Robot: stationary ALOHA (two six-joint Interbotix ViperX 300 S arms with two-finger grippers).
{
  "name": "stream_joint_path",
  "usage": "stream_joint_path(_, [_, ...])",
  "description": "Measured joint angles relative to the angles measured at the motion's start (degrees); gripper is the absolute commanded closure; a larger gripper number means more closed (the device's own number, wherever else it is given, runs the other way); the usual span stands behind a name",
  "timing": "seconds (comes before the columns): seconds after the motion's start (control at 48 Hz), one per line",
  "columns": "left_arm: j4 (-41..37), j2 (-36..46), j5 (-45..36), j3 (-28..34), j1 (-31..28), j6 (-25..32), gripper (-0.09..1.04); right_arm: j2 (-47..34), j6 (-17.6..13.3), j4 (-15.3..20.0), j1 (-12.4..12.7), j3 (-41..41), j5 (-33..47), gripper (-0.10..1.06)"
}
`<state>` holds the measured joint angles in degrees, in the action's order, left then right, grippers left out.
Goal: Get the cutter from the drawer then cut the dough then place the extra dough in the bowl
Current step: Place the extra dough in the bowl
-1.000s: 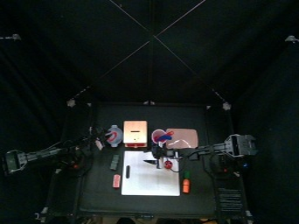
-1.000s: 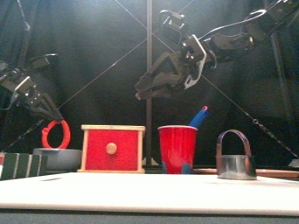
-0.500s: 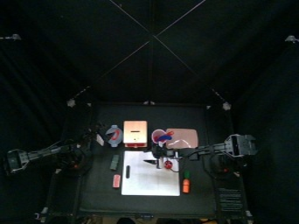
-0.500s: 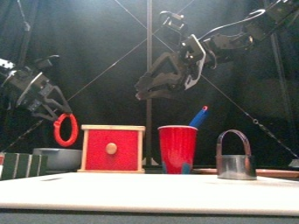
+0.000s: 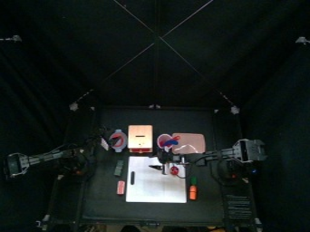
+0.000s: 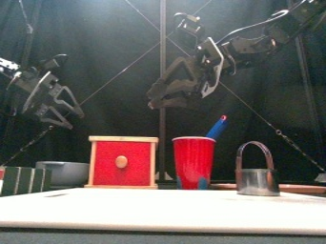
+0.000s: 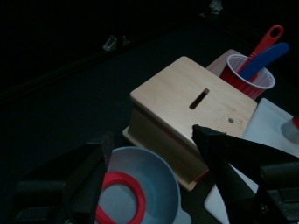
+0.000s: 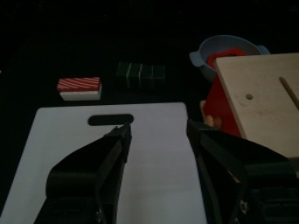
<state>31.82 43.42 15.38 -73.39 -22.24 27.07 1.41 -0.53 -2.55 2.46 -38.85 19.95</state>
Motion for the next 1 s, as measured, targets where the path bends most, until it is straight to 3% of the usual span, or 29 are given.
stream_joint_path(0.188, [-10.2,0.0,8.3,-0.4,10.7,0.1,-0.08,2.1,-0.2,-0.1,0.1,-1.1,4.9,0.09])
stream_joint_path(0.375, [-12.3,-0.1,17.5,-1.2,17.8,-0.2,-0.08,3.5,-0.6,0.6,0.1,-2.0,5.9,0.09])
stream_joint_path(1.0, [-13.4,-7.3,18.7,0.2,18.5,-0.2,-0.08,4.0,-0.5,3.7,0.0,-4.3,6.3,0.09])
